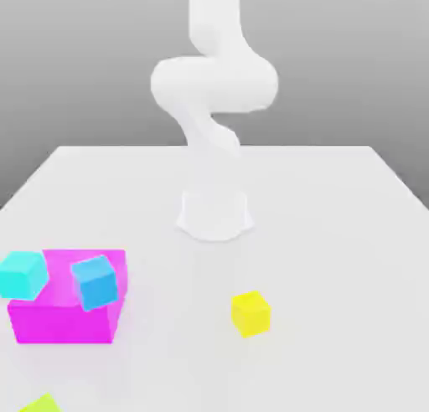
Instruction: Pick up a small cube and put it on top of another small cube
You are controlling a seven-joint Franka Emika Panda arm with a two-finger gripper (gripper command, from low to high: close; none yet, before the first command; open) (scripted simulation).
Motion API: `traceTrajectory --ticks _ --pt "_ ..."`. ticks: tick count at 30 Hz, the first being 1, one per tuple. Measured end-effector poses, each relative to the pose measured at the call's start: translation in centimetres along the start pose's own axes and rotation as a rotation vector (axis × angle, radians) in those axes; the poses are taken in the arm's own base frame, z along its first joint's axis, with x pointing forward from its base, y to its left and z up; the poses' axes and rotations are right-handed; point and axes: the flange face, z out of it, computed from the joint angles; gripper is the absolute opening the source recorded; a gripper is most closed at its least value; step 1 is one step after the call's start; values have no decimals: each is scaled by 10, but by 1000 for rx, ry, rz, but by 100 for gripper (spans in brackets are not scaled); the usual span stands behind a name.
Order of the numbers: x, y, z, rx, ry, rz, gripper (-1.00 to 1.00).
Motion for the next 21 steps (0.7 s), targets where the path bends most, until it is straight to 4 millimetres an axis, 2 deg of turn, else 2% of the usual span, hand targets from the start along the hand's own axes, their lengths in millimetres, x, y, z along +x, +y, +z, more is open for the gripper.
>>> traceTrajectory --ticks 5,11,16,21 --pt "23 13 83 -113 -52 109 0" --pt "43 46 181 -245 -107 241 0" --pt "51 89 260 -355 -149 354 0" --pt "52 148 333 -468 -185 476 0"
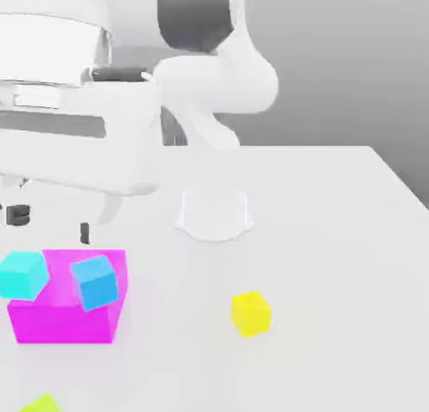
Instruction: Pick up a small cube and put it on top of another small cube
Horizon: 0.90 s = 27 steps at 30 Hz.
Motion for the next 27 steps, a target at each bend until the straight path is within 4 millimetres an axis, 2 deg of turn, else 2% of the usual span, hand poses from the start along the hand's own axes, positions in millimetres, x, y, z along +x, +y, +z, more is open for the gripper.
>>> traceTrajectory --ticks 5,10,14,15,20,21,22,26,27 --pt "20 21 88 -109 -40 108 0" --pt "37 59 175 -218 -77 225 0" --pt "35 77 238 -238 -83 245 0" --pt "34 80 248 -239 -83 246 -100" --pt "34 80 248 -237 -83 246 -100" --pt "33 81 254 -238 -83 246 -100" --pt "34 80 249 -238 -83 247 -100" --pt "41 70 198 -238 -83 253 -100" --pt "47 75 185 -239 -81 282 -100"
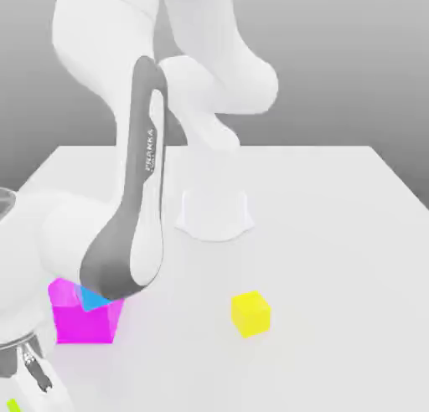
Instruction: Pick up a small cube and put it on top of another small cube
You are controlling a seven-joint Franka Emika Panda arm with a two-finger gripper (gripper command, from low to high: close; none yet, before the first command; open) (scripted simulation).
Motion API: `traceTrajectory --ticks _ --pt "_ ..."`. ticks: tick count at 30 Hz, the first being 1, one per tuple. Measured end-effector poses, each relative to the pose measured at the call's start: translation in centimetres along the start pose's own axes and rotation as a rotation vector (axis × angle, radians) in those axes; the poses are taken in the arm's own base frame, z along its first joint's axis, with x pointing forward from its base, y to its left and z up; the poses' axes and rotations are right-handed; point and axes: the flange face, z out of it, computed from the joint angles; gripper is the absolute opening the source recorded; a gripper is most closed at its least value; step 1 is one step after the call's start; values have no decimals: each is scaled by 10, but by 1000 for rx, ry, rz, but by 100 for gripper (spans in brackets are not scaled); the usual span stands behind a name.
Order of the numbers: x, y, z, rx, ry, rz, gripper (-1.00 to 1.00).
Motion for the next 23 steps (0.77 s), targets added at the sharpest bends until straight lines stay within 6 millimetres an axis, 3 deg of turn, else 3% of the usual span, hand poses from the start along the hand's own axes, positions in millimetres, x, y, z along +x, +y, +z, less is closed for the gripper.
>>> traceTrajectory --ticks 5,10,15,17,19,20,23 --pt "41 49 -53 4 -8 201 -100" --pt "79 113 -96 5 -10 425 -100" --pt "96 176 -130 2 -2 633 -100" --pt "96 185 -116 1 1 662 -100" --pt "96 186 -90 1 1 668 -100" --pt "95 187 -78 1 2 669 100" --pt "94 186 -78 1 2 666 100"
